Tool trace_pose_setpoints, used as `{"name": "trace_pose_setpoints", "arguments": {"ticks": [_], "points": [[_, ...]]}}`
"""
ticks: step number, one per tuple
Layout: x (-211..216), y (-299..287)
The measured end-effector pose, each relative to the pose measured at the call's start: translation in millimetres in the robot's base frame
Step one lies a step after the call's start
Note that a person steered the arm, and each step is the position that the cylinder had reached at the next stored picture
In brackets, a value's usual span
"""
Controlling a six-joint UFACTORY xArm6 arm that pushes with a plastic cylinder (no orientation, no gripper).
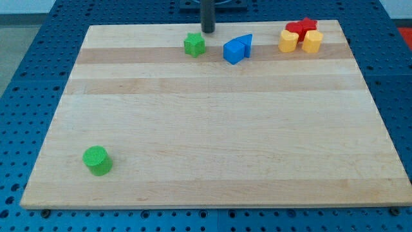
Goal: Move the green star vertical to the green circle
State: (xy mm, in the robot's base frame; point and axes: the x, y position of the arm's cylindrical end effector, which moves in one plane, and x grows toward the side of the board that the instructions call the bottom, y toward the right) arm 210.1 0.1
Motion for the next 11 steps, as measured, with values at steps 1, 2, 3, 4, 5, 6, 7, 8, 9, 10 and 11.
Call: {"name": "trace_pose_setpoints", "arguments": {"ticks": [1,2,3,4,5,6,7,8,9,10,11], "points": [[14,6],[36,4],[57,-5],[62,-30],[54,-56],[46,-77],[45,-97],[49,-120],[56,-148],[74,-166],[98,-175]]}}
